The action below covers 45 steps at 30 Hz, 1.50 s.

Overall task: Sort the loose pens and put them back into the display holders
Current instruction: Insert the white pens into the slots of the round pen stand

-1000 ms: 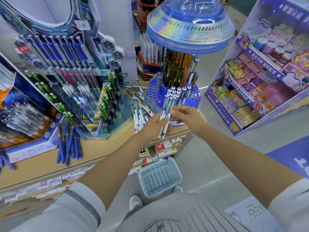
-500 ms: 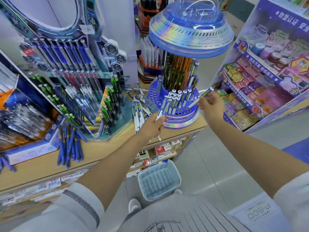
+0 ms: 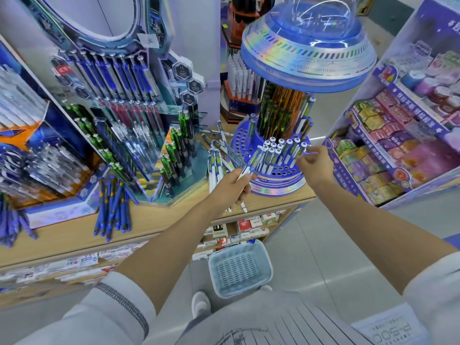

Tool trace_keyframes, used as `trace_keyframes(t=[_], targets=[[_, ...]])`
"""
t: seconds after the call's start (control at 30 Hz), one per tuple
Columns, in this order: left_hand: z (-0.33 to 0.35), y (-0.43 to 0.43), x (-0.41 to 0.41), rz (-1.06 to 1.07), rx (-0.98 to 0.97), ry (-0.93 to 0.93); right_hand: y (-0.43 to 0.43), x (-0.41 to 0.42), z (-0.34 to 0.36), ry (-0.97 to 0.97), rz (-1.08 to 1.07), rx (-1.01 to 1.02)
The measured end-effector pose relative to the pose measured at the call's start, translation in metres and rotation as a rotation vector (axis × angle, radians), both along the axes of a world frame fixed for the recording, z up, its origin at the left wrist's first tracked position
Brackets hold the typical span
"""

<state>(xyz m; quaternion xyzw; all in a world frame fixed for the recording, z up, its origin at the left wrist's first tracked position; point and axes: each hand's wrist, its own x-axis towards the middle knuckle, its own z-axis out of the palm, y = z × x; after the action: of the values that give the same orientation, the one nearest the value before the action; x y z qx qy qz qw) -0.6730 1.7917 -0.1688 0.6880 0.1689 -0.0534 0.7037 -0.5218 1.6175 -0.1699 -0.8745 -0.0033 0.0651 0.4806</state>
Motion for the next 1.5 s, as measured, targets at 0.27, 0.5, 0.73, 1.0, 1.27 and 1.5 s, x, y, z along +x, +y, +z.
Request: trace_keyframes(t=[0.27,0.5,0.73,1.0,1.27,1.5], targets=[[-0.005,-0.003,-0.004,-0.042,0.036,-0.031,-0.005,-0.035,0.002,0.100,0.254,0.227],[-0.003,-0.019,-0.001,-0.168,0.037,-0.013,-0.004,-0.056,0.006,0.214,0.394,0.412],[0.003,-0.027,0.009,-0.205,0.006,-0.039,-0.015,-0.055,0.024,0.253,0.354,0.503],[0.004,-0.020,0.017,-0.179,0.039,0.008,-0.029,-0.031,0.033,0.010,0.032,0.469],[0.008,-0.014,0.023,-0.121,0.132,-0.001,-0.031,0.000,0.026,-0.186,-0.063,0.154],[0.005,-0.007,0.025,-0.105,0.083,0.026,-0.021,0.008,0.010,-0.108,0.036,0.022]])
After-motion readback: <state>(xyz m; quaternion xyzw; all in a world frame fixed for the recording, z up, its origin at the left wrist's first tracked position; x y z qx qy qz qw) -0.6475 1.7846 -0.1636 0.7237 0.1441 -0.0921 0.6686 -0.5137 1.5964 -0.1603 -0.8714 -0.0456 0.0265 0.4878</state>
